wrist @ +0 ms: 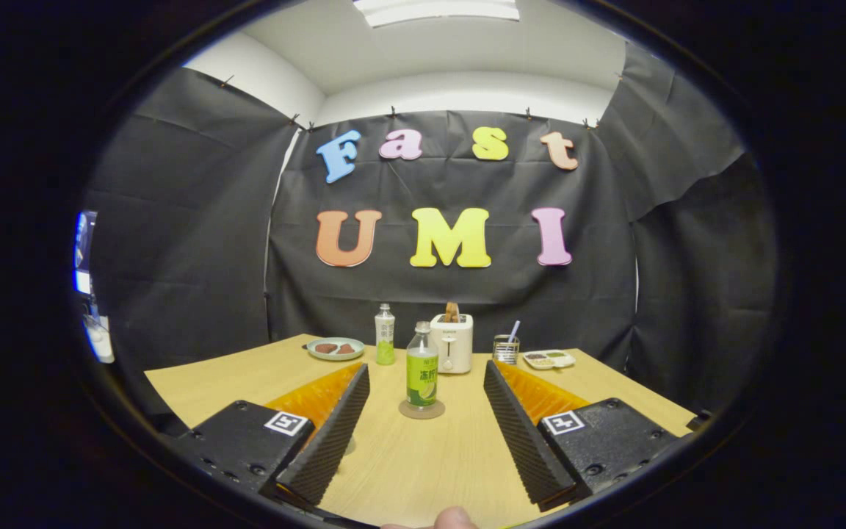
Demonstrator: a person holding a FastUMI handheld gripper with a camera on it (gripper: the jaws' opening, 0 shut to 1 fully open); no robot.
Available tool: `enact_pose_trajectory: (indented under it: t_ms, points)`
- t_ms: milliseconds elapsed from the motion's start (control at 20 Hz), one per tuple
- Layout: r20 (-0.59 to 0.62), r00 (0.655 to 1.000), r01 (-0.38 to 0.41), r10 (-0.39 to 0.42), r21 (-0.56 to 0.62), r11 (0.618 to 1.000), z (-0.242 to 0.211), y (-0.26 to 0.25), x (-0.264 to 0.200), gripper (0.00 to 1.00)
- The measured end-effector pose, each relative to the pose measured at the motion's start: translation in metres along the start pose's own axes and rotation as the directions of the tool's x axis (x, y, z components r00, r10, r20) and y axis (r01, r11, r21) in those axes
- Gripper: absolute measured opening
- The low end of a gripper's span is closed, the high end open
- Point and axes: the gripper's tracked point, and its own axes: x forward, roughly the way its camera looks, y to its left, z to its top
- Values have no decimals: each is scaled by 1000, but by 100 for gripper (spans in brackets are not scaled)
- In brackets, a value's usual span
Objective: Take the bottle from table, then pour the juice into the cup, finally place the bottle on the coaster
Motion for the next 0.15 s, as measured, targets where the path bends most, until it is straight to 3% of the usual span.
enact_pose_trajectory:
  t_ms: [150]
  points:
    - [-6, 1000, 1, -1, 10, 1000, 0, -1, -1, 100]
